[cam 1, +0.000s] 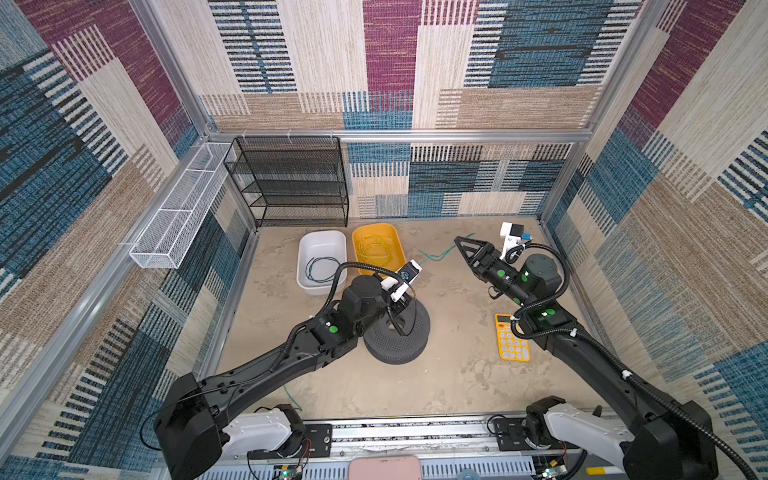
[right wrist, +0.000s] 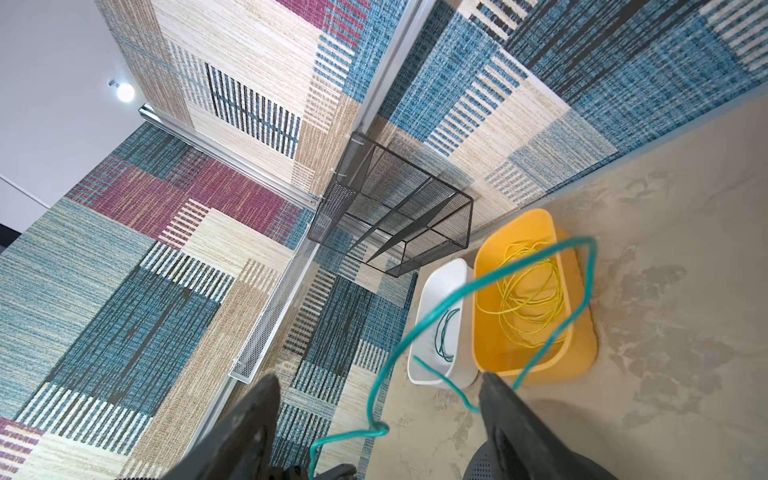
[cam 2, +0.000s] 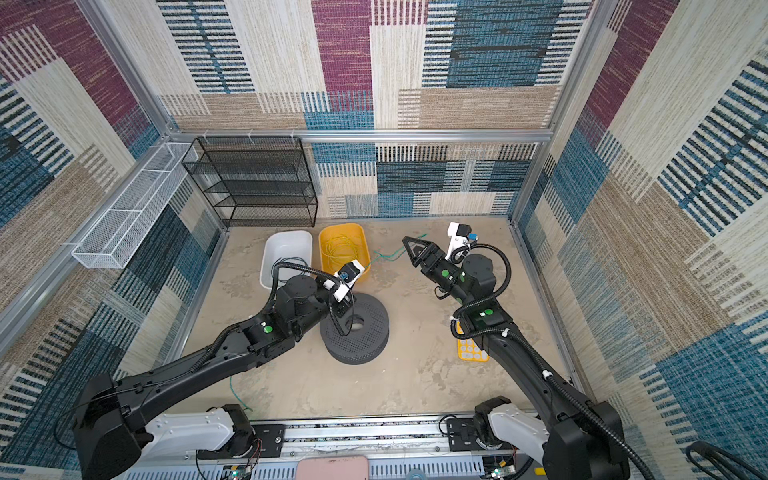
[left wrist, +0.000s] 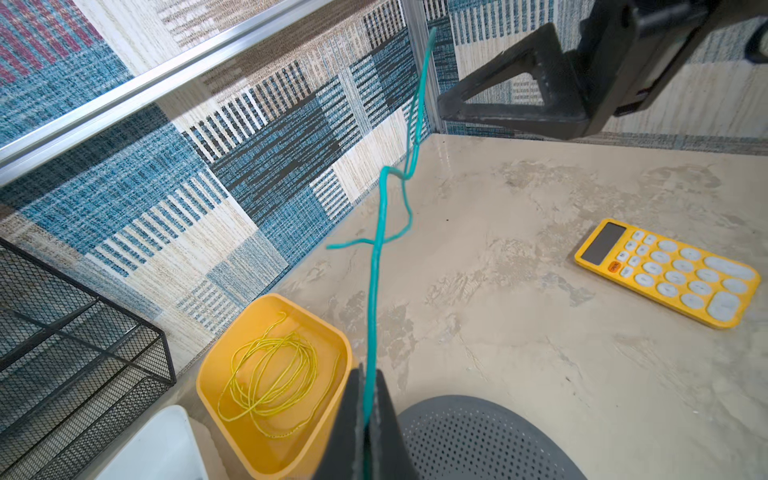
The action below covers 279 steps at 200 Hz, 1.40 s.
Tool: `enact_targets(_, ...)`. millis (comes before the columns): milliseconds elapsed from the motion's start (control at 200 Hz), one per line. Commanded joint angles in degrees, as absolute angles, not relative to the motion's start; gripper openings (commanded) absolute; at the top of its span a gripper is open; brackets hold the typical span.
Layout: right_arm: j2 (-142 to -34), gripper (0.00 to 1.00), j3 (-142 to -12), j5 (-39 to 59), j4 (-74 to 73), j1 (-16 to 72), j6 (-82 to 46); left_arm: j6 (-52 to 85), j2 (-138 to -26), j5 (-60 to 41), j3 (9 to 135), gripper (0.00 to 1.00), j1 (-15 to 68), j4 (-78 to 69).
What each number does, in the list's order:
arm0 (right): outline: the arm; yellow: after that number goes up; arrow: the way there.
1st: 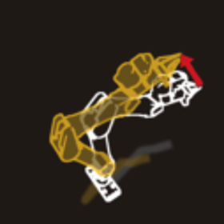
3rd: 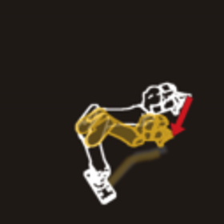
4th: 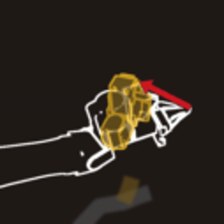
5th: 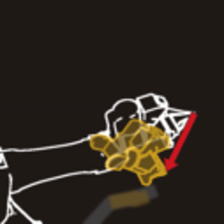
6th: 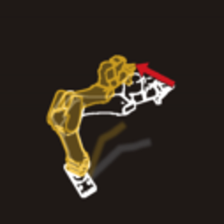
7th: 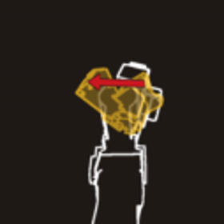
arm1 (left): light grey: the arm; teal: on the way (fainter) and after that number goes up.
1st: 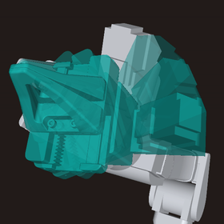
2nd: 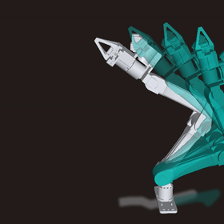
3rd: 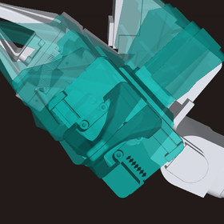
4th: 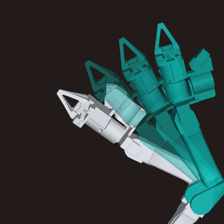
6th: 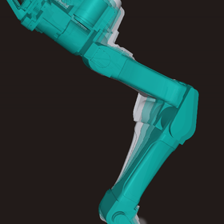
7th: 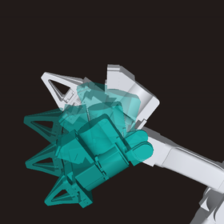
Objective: Wrap the cables
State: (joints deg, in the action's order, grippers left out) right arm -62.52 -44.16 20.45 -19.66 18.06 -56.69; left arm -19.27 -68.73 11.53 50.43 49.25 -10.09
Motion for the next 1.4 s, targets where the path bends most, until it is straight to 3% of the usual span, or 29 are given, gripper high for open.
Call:
enact_targets(0, -62.9, 0.78, -44.5, 21.7, -19.0, 17.2, -56.7, -18.1, -67.2, 11.0, 49.0, 0.0, 49.2, -13.0)
enact_targets(516, -62.5, 0.82, -39.3, 32.0, -31.7, 12.2, -67.4, -18.1, -64.0, 11.2, 46.4, 0.0, 49.2, -13.3)
enact_targets(786, -64.3, 0.78, -41.8, 35.4, -35.0, 12.2, -71.2, -18.8, -64.0, 11.6, 46.2, 0.0, 49.2, -12.5)
enact_targets(876, -64.3, 0.62, -42.4, 34.3, -34.3, 12.1, -71.5, -18.5, -63.4, 11.3, 45.6, 0.0, 49.2, -12.7)
enact_targets(952, -65.2, 0.58, -44.2, 33.7, -32.1, 12.0, -70.0, -18.2, -62.9, 10.9, 45.2, 0.0, 49.2, -13.0)
enact_targets(1097, -68.6, 0.28, -46.0, 34.8, -33.6, 11.8, -70.4, -17.8, -62.5, 10.4, 44.6, 0.0, 49.2, -12.9)
enact_targets(1172, -69.2, 0.25, -47.2, 34.6, -32.4, 11.8, -69.1, -18.1, -62.2, 10.3, 44.6, 0.0, 49.2, -12.1)
enact_targets(1227, -69.5, 0.13, -47.7, 34.4, -32.5, 11.6, -68.4, -18.1, -61.9, 10.5, 44.6, 0.0, 49.3, -11.4)
enact_targets(1347, -69.2, 0.0, -49.6, 33.3, -30.8, 11.0, -64.9, -17.7, -61.5, 10.5, 44.7, 0.0, 49.3, -10.2)
enact_targets(1392, -68.8, 0.0, -50.2, 32.9, -30.0, 10.5, -63.9, -17.5, -61.5, 10.8, 44.5, 0.0, 49.3, -9.6)
